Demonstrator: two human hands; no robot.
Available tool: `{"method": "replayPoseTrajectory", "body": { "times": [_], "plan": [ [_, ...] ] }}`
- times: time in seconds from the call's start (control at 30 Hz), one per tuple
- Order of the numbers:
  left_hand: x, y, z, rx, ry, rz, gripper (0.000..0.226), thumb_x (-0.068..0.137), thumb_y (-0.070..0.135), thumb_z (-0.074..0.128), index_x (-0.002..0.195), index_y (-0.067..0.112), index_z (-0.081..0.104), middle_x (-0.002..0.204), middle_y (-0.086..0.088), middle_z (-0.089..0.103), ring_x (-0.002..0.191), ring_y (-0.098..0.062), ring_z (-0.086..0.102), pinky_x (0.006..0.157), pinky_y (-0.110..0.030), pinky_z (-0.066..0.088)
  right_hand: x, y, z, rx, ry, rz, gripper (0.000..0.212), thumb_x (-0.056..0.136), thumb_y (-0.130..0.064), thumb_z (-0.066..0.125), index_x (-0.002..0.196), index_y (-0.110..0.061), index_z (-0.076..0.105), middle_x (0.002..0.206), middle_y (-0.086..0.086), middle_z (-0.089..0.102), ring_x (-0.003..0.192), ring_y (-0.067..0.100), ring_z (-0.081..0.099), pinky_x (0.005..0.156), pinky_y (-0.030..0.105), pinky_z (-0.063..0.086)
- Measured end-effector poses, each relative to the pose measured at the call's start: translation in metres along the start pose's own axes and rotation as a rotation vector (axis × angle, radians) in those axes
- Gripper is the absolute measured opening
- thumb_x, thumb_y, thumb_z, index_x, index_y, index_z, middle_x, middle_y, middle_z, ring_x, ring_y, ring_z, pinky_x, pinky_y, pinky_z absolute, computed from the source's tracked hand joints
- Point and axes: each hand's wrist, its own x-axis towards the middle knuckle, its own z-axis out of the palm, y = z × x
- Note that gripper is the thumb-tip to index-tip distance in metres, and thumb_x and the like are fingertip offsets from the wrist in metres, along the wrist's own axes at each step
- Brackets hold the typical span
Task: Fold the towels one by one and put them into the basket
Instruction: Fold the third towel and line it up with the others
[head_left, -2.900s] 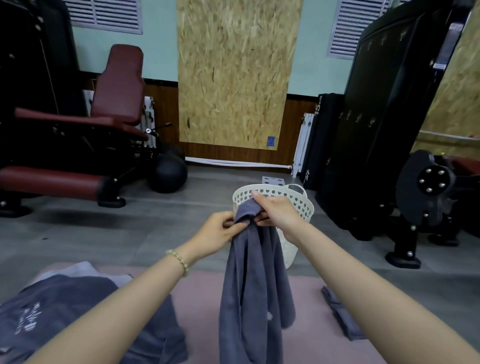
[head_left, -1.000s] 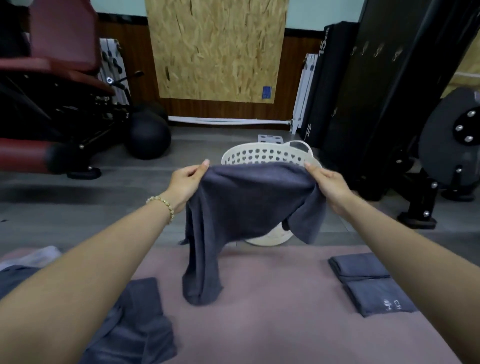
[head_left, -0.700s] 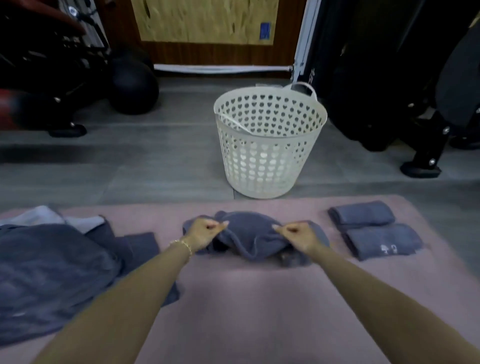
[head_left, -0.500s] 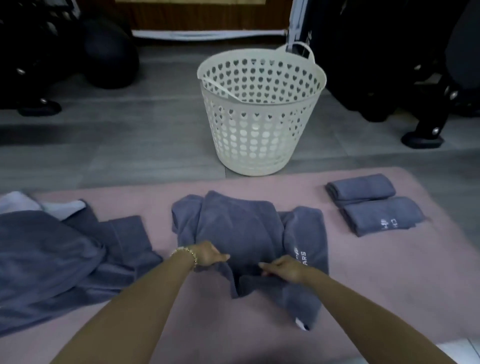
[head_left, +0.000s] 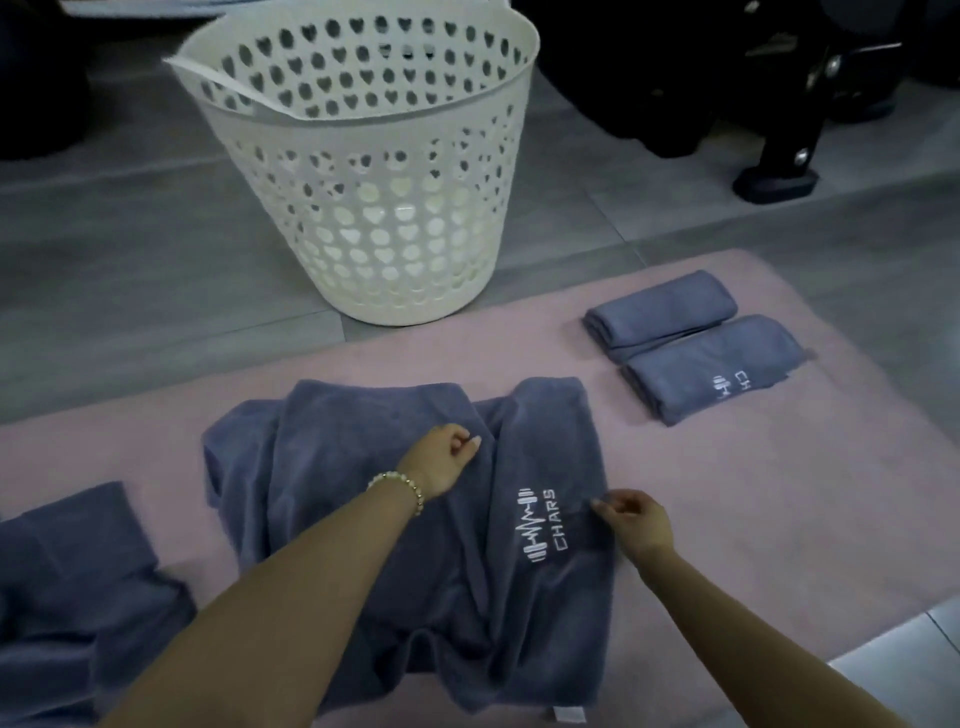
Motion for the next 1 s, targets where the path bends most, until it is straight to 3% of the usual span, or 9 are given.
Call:
{"method": "replayPoseTrajectory", "body": {
  "times": [0.13, 0.33, 0.4, 0.5, 0.57, 0.7, 0.77, 0.87, 1.0],
  "plan": [
    [0.043, 0.027, 0.028, 0.131, -0.016, 0.106, 0.055, 0.096, 0.039, 0.048, 0.143, 0.013, 0.035, 0.146, -0.002, 0.034, 0.128, -0.020, 0.043, 0.109, -0.029, 0.032, 0.008, 0.013, 0.001, -0.054, -0.015, -0.026, 0.034, 0.072, -0.019, 0.081, 0.091, -0.013, 0.053, 0.082, 0.004, 0.061, 0.080, 0.024, 0.057, 0.077, 0.030, 0.046],
    [0.098, 0.056, 0.057, 0.248, -0.088, 0.129, 0.070, 0.096, 0.043, 0.044, 0.150, 0.009, 0.015, 0.158, -0.005, 0.015, 0.143, -0.020, 0.020, 0.117, -0.029, 0.015, 0.021, 0.019, 0.000, -0.028, -0.092, -0.065, 0.037, 0.071, -0.017, 0.081, 0.084, -0.023, 0.047, 0.073, -0.003, 0.060, 0.074, 0.019, 0.059, 0.076, 0.027, 0.050],
    [0.107, 0.060, 0.063, 0.360, -0.084, 0.104, 0.073, 0.095, 0.049, 0.041, 0.151, 0.012, 0.011, 0.158, -0.003, 0.012, 0.143, -0.025, 0.018, 0.117, -0.034, 0.015, 0.024, 0.021, 0.000, -0.044, -0.128, -0.109, 0.037, 0.071, -0.017, 0.080, 0.081, -0.027, 0.047, 0.074, -0.005, 0.060, 0.075, 0.018, 0.060, 0.072, 0.018, 0.049],
    [0.114, 0.061, 0.069, 0.431, -0.022, 0.001, 0.080, 0.090, 0.060, 0.043, 0.150, 0.015, 0.015, 0.154, -0.003, 0.024, 0.139, -0.031, 0.022, 0.114, -0.039, 0.018, 0.024, 0.021, 0.002, -0.063, -0.194, -0.126, 0.031, 0.073, -0.017, 0.077, 0.084, -0.019, 0.049, 0.075, -0.008, 0.056, 0.069, 0.009, 0.054, 0.057, 0.008, 0.042],
    [0.114, 0.064, 0.071, 0.455, 0.040, 0.016, 0.077, 0.085, 0.063, 0.049, 0.142, 0.013, 0.033, 0.144, -0.006, 0.042, 0.132, -0.030, 0.034, 0.111, -0.037, 0.025, 0.023, 0.021, 0.005, -0.061, -0.220, -0.128, 0.028, 0.074, -0.017, 0.076, 0.084, -0.015, 0.050, 0.073, -0.009, 0.054, 0.065, 0.002, 0.049, 0.054, 0.008, 0.041],
    [0.114, 0.082, 0.068, 0.193, -0.167, 0.037, 0.058, 0.080, 0.059, 0.062, 0.109, 0.010, 0.066, 0.108, -0.002, 0.066, 0.098, -0.019, 0.059, 0.086, -0.026, 0.043, 0.022, 0.017, 0.010, -0.068, -0.229, -0.163, 0.029, 0.074, -0.018, 0.075, 0.066, -0.020, 0.047, 0.069, -0.004, 0.053, 0.058, 0.004, 0.047, 0.056, 0.014, 0.041],
    [0.111, 0.099, 0.064, -0.010, -0.202, 0.030, 0.046, 0.081, 0.053, 0.064, 0.093, 0.009, 0.070, 0.090, 0.000, 0.066, 0.085, -0.014, 0.059, 0.075, -0.022, 0.042, 0.018, 0.014, 0.009, 0.077, -0.265, -0.133, 0.028, 0.077, -0.017, 0.075, 0.081, -0.020, 0.048, 0.082, -0.002, 0.056, 0.069, 0.005, 0.051, 0.060, 0.012, 0.044],
    [0.113, 0.125, 0.059, -0.310, -0.183, -0.001, 0.040, 0.085, 0.047, 0.064, 0.098, 0.009, 0.069, 0.095, -0.004, 0.069, 0.086, -0.014, 0.062, 0.078, -0.021, 0.046, 0.014, 0.008, 0.000, 0.418, -0.408, -0.008, 0.054, 0.075, -0.015, 0.079, 0.117, -0.013, 0.046, 0.111, 0.004, 0.063, 0.097, 0.013, 0.063, 0.077, 0.017, 0.054],
    [0.114, 0.156, 0.058, -0.509, -0.109, 0.020, 0.027, 0.088, 0.036, 0.064, 0.098, 0.011, 0.068, 0.091, -0.003, 0.067, 0.081, -0.013, 0.061, 0.076, -0.022, 0.046, 0.010, -0.002, -0.024, 0.508, -0.611, 0.069, 0.039, 0.075, -0.019, 0.079, 0.110, -0.005, 0.067, 0.104, 0.005, 0.073, 0.095, 0.018, 0.070, 0.079, 0.025, 0.056]
  ]
}}
